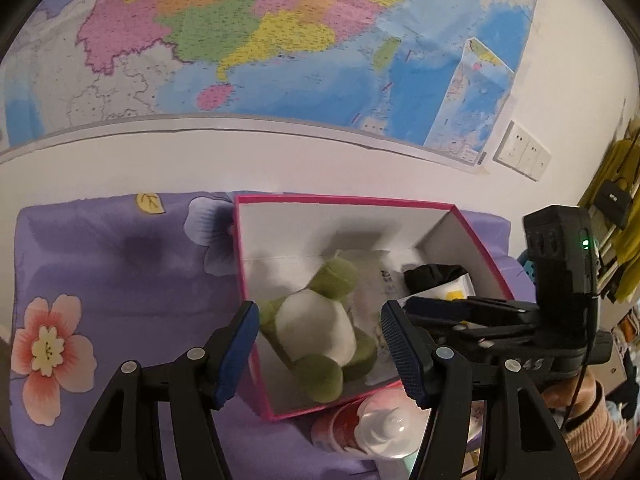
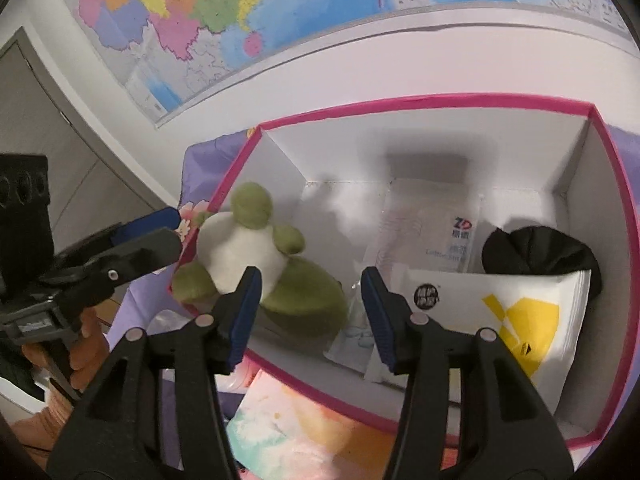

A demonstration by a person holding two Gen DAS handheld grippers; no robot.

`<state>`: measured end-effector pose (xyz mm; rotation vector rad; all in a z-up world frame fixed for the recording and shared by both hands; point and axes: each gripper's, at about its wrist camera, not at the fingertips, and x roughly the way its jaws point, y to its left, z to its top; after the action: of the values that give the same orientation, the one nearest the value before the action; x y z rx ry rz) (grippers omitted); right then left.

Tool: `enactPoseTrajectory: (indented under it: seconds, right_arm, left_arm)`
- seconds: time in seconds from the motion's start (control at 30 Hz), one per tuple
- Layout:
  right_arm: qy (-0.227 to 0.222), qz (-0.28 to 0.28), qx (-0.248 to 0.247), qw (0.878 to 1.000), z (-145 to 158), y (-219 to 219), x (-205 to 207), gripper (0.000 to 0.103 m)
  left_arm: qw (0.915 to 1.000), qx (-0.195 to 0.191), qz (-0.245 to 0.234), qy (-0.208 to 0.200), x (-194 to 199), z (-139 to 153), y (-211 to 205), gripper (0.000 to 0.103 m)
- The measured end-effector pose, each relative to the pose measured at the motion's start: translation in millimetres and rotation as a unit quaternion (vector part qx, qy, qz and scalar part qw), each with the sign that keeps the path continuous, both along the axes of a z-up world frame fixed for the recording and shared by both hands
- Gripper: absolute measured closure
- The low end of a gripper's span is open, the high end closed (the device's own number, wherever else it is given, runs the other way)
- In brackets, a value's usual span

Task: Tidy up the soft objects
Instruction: 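Carry the green plush toy into the pink box and release it, then withdraw the open right tool from the box toward the remaining items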

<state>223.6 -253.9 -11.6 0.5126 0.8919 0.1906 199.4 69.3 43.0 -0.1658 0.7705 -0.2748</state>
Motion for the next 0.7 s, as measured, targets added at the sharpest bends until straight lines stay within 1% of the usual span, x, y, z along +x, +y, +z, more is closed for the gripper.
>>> enactPoseTrajectory:
  seconds: [0.23,0.33,0.47,0.63,0.7]
  right_arm:
    - [-0.013,0.005,-0.037,0.999,12.3,-4.5,-22.8,0.049]
    - [-0.015,0.011,-0.045,0.999,14.4,-2.4,-26.1,0.049]
    - [-0.009,0.013,-0.063,0.998,13.8,0.3,-25.5,0.049]
    - [-0.003,0.019,-0.082,0.996,11.6,-0.1,-28.9,0.049]
    - [-0.003,0.02,-0.08,0.997,11.5,-1.3,-28.8,0.049]
  left_arm:
    - [0.9997,0.004,-0.001,-0.025,-24.1,-3.4,13.9,0.039]
    - [0.9993,0.008,0.008,-0.036,-33.6,-2.4,21.2,0.039]
    - [0.9981,0.041,0.021,-0.042,-45.1,-7.1,28.2,0.039]
    - [0.9964,0.076,0.02,-0.031,-49.8,-20.9,33.4,0.039]
    - [0.9962,0.084,0.012,-0.023,-48.2,-28.0,31.9,0.039]
